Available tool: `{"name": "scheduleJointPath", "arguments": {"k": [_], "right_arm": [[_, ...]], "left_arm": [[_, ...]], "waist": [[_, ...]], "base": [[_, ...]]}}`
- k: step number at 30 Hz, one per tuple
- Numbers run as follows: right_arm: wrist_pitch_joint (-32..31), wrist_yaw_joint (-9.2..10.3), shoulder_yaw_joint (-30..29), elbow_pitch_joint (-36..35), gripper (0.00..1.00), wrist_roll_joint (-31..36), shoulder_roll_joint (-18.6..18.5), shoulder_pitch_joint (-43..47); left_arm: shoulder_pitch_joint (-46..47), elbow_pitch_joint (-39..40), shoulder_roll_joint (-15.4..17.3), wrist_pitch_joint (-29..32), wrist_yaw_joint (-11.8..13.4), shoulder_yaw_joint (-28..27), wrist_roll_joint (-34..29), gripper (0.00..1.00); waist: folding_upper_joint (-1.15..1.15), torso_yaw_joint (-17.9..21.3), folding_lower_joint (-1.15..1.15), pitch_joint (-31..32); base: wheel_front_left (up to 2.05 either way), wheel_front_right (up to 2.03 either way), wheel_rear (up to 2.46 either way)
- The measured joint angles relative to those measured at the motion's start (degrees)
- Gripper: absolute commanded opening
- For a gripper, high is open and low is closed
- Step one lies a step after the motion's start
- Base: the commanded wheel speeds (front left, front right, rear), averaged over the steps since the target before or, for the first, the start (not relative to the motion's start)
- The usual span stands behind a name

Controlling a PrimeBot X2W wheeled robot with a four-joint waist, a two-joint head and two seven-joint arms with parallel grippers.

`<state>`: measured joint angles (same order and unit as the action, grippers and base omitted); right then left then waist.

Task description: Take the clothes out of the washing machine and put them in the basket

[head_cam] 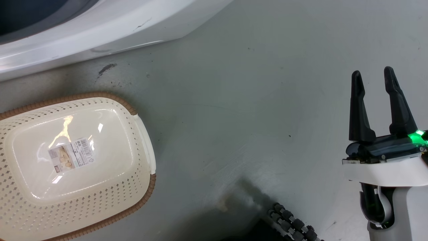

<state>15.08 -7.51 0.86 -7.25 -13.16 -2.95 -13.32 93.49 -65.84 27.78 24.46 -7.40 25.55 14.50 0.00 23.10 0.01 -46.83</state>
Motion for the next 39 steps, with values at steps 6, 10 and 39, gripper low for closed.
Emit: {"name": "scheduleJointPath", "arguments": {"k": [6, 10, 39], "right_arm": [[0.0, 0.0, 0.1, 0.0, 1.0, 0.0, 0.0, -0.3], [0.0, 0.0, -0.1, 0.0, 1.0, 0.4, 0.0, -0.5], [0.0, 0.0, -1.7, 3.6, 1.0, 9.7, 0.1, 6.3]], "left_arm": [[-0.1, 0.1, 0.8, -1.8, 0.0, 1.3, 2.1, 0.0], [-0.2, 0.1, 1.0, -3.7, 0.0, 2.1, 3.3, 0.0], [-30.0, 5.4, -6.5, -34.4, 0.0, 11.6, 17.4, 0.0]], "waist": [[0.0, -0.1, 0.0, 0.5], [0.0, -0.5, 0.0, 1.1], [0.0, -12.3, -0.02, 22.3]], "base": [[0.0, 0.0, 0.0], [0.0, 0.0, 0.0], [0.0, 0.0, 0.0]]}}
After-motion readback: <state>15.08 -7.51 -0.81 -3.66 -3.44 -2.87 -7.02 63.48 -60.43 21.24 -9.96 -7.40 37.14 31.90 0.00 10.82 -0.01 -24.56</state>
